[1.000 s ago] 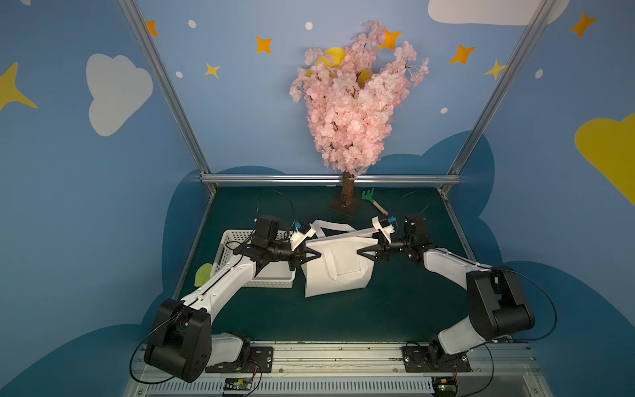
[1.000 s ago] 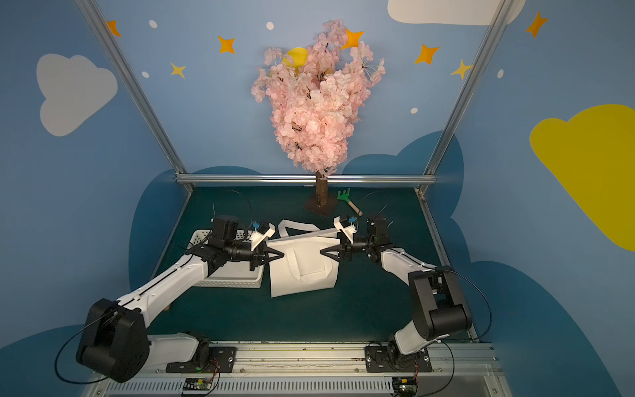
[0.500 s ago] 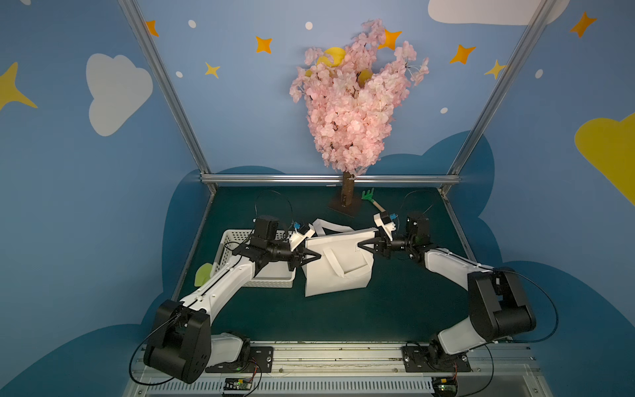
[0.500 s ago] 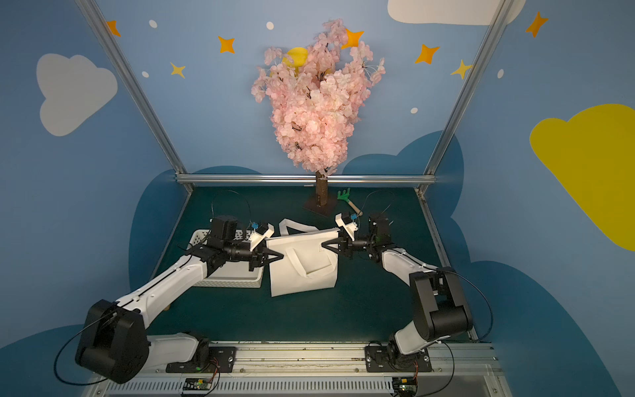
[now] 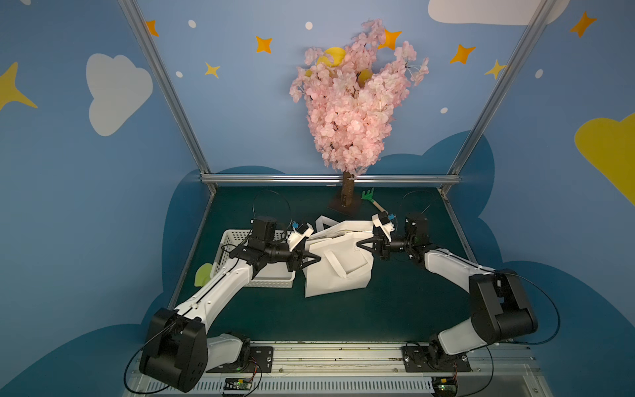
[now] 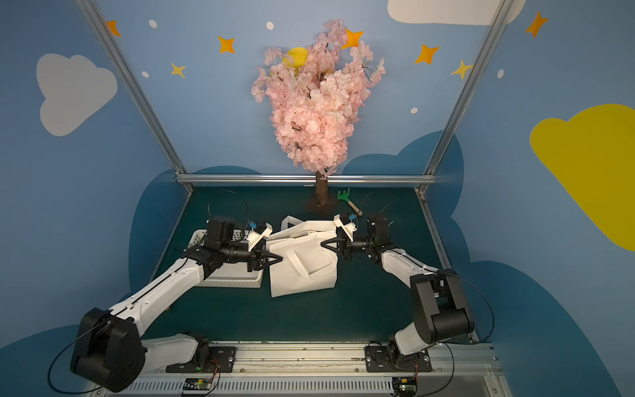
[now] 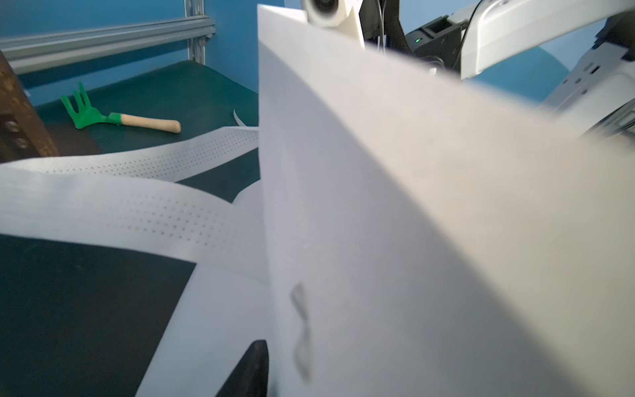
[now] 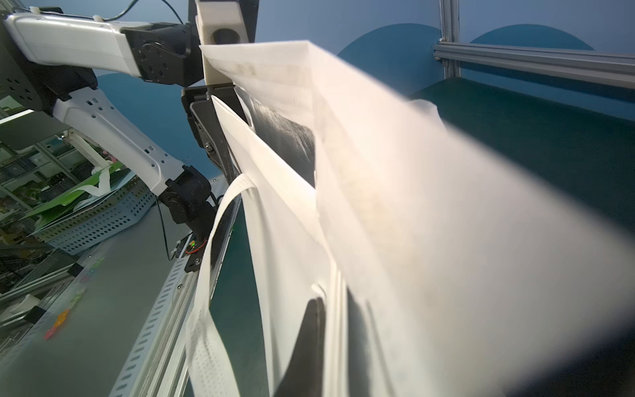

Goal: Place the ice pack in the delivery bag
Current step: Seal the delivery bag at the center of the board.

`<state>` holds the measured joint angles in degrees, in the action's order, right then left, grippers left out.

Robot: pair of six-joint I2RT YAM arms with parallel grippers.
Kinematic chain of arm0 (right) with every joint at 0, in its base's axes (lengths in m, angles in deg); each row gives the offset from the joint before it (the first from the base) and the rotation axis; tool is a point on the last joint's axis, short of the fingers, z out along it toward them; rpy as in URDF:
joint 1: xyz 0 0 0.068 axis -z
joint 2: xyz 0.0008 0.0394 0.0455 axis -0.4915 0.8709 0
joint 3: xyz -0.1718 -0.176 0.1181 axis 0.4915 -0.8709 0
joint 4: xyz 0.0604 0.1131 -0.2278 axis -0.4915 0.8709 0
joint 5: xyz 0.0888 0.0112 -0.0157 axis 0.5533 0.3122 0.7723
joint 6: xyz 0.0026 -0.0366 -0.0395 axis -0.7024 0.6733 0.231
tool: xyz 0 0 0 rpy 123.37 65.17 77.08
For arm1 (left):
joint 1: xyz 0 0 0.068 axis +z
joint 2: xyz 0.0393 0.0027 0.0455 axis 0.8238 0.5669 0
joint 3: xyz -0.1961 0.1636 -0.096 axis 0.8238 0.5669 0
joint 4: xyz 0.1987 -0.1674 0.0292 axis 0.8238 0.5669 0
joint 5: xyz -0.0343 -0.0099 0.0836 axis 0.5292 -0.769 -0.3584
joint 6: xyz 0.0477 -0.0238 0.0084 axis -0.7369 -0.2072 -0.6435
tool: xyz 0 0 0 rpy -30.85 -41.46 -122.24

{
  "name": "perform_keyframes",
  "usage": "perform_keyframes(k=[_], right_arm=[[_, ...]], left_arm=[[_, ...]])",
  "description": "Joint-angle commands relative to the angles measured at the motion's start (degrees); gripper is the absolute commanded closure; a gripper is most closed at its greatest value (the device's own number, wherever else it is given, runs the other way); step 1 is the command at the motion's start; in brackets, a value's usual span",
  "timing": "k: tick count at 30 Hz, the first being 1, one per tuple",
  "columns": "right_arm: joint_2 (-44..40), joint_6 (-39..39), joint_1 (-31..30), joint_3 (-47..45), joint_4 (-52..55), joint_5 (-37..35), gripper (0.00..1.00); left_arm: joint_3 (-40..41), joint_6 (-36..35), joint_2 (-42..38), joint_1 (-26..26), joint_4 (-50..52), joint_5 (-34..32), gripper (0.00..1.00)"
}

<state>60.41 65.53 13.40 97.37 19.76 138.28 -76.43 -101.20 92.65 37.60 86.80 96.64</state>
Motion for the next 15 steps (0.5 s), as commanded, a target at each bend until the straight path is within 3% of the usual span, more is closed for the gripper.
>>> perform_keyframes(k=[1,4,11,15], right_arm=[[-3.15,1.71,-0.49,-0.18,3.11,-2.05,1.00],[-4.35,1.85,-0.99,-0.71,3.43,-2.70,1.00],[-7.02,2.87,-1.97,-1.63,3.86,-4.47,1.00],[-8.62,5.15,-2.90,-1.81,6.02,-5.42,1.00]], left_arm=[[-3.06,5.48,-3.25,0.38,4.09,-3.52,0.50],[-4.61,9.31,-7.02,0.41,5.88,-6.80,0.44],[-10.22,17.39,-15.29,1.57,9.42,-15.06,0.17],[-17.33,21.69,-11.61,3.70,9.96,-15.15,0.15]])
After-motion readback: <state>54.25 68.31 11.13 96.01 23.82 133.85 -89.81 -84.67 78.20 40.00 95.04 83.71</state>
